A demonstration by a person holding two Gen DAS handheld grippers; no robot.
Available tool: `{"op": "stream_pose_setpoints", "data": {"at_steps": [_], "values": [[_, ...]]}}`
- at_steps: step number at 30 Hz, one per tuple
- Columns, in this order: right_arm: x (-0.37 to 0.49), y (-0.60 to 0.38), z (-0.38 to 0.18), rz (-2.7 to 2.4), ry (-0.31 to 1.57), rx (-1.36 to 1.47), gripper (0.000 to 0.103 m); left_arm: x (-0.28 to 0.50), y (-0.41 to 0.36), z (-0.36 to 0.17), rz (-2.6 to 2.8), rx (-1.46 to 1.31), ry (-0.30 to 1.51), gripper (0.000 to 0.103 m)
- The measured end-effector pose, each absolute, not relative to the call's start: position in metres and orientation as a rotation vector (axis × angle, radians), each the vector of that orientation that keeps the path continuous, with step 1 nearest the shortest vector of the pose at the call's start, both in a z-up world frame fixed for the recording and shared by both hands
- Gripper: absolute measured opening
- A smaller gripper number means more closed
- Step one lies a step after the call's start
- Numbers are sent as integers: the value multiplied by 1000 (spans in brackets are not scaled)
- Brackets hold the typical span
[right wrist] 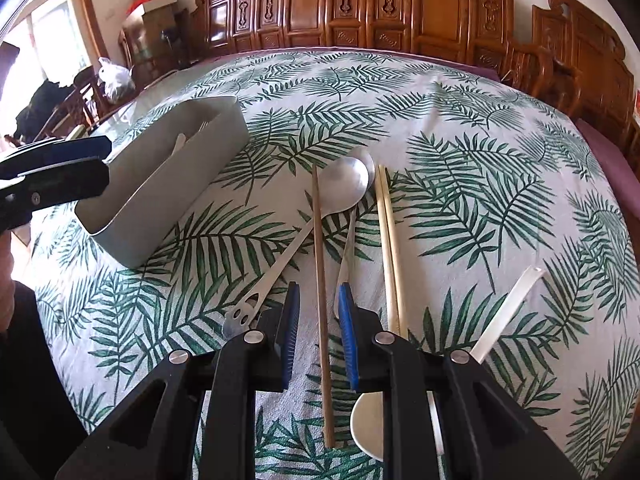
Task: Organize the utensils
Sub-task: 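Move the right tool to the pile and grasp a dark wooden chopstick, then grasp a steel spoon with the left tool while the right tool lifts the chopstick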
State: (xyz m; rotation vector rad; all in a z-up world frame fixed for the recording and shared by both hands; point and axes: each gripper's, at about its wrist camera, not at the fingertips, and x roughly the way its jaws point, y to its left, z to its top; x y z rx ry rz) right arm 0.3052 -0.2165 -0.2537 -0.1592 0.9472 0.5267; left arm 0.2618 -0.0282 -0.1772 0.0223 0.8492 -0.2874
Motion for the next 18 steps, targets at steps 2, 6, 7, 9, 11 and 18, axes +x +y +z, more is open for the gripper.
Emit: {"op": "stream_pose_setpoints", "data": {"at_steps": [2,6,7,9,11,18], "values": [[305,-215,-253,534,946,-167,16,260,-31,-179,-295,30,848,74],[311,-208,-261,531,950,-211,14,258,-32,-180,-302,31,846,74],[312,-206,-264,530,954,-224,11,258,-33,-181,-306,30,847,74],[314,-204,-266,527,953,-238,7,258,-35,-182,-311,36,848,74],[314,-202,-269,522,963,-252,6,258,-35,-183,-312,38,850,74],[313,-196,-270,528,961,-290,6,258,-37,-186,-302,45,862,74]]}}
